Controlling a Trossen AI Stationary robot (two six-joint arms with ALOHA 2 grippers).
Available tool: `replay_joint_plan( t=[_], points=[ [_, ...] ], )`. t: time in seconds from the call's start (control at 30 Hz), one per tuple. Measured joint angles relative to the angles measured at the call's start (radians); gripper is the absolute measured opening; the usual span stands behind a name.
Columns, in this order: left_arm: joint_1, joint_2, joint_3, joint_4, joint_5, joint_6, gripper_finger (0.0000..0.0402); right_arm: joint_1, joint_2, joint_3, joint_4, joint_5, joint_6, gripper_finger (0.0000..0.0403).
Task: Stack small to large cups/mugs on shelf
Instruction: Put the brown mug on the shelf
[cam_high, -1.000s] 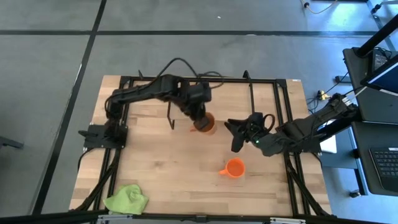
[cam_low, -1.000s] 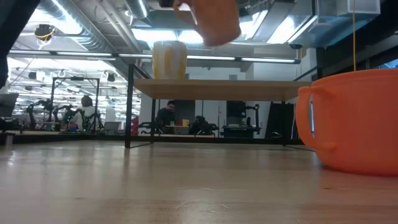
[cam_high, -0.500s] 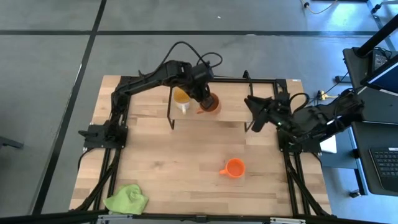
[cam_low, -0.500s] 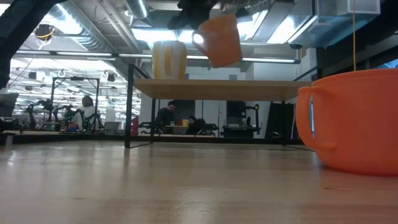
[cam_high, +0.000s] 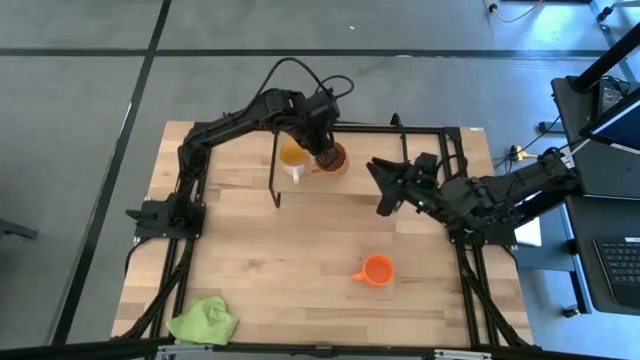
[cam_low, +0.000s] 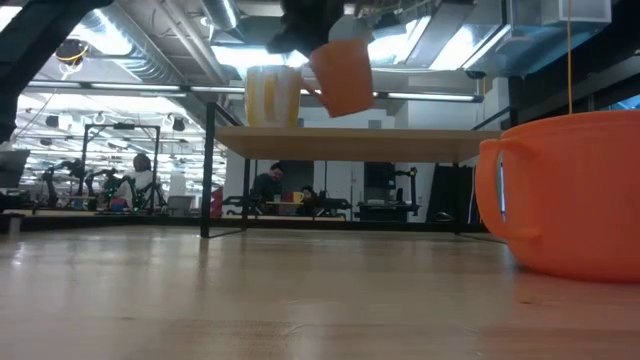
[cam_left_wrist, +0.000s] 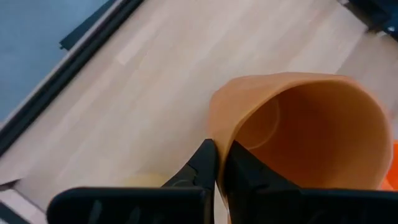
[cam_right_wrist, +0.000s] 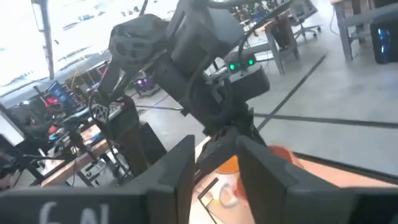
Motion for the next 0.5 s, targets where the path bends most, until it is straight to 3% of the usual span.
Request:
replay_joint_plan(
  t=[0.5],
  points=[
    [0.011,0.067,-0.001,-0.021,0.078,0.027,0.0008,0.000,0.006,0.000,0.004,-0.012,0.043,0.0121]
  ],
)
